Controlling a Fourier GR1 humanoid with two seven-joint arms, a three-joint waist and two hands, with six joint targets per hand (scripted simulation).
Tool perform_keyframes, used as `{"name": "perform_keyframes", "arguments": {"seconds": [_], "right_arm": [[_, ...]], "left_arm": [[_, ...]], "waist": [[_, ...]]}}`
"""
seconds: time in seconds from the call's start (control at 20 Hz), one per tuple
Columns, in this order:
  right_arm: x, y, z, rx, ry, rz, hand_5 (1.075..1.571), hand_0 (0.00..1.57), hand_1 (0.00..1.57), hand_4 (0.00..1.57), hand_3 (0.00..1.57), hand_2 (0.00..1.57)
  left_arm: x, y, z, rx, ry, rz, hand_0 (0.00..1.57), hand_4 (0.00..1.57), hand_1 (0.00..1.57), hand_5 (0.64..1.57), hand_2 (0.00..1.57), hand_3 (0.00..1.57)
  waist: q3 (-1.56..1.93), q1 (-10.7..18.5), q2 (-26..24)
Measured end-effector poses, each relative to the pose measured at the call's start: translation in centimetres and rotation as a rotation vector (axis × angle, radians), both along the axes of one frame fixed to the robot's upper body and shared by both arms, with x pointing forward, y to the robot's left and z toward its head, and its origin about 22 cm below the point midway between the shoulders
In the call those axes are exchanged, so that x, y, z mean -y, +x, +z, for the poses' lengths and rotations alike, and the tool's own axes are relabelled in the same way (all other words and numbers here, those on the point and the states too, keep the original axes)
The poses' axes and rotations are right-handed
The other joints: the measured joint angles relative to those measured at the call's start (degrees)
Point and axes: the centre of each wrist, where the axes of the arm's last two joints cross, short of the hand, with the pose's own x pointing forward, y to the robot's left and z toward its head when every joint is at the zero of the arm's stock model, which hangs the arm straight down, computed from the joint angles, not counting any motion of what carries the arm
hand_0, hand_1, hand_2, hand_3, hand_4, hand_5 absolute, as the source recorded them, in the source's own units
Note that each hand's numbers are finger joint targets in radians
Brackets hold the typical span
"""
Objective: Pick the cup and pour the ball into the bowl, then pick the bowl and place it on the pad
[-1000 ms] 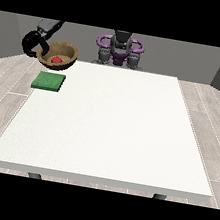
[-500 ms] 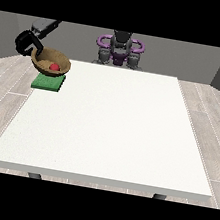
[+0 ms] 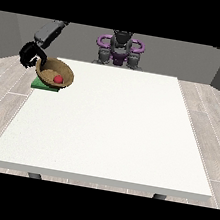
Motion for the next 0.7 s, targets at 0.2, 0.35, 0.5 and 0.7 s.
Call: {"name": "perform_keyframes", "arguments": {"seconds": [0.2, 0.35, 0.5, 0.7], "right_arm": [[0.2, -0.1, -0.5, 0.004, 0.064, -0.040, 1.568, 1.57, 1.57, 0.53, 1.01, 1.57], [1.8, -0.9, -0.2, -0.007, 0.053, -0.100, 1.550, 1.57, 1.57, 0.00, 1.09, 1.57], [2.7, -1.1, 0.6, 0.009, 0.030, -0.141, 1.553, 1.54, 1.54, 0.00, 0.88, 1.44], [2.4, -0.7, 0.7, 0.036, 0.029, -0.178, 1.536, 1.45, 1.45, 0.00, 0.80, 1.39]], "left_arm": [[-0.4, -0.2, 0.3, 0.002, 0.002, 0.007, 0.00, 1.19, 0.00, 1.562, 0.00, 0.00], [-0.4, -0.4, 1.1, 0.010, 0.006, -0.007, 0.00, 1.19, 0.00, 1.563, 0.00, 0.00], [-1.2, -0.8, 1.5, 0.014, 0.004, -0.001, 0.00, 1.19, 0.00, 1.562, 0.00, 0.00], [-1.3, -0.9, 1.2, 0.019, 0.011, 0.005, 0.00, 1.19, 0.00, 1.562, 0.00, 0.00]], "waist": [[0.00, -0.20, -0.14], [0.03, 0.66, 0.27], [0.02, 0.49, 0.45], [0.00, 0.57, 0.73]]}}
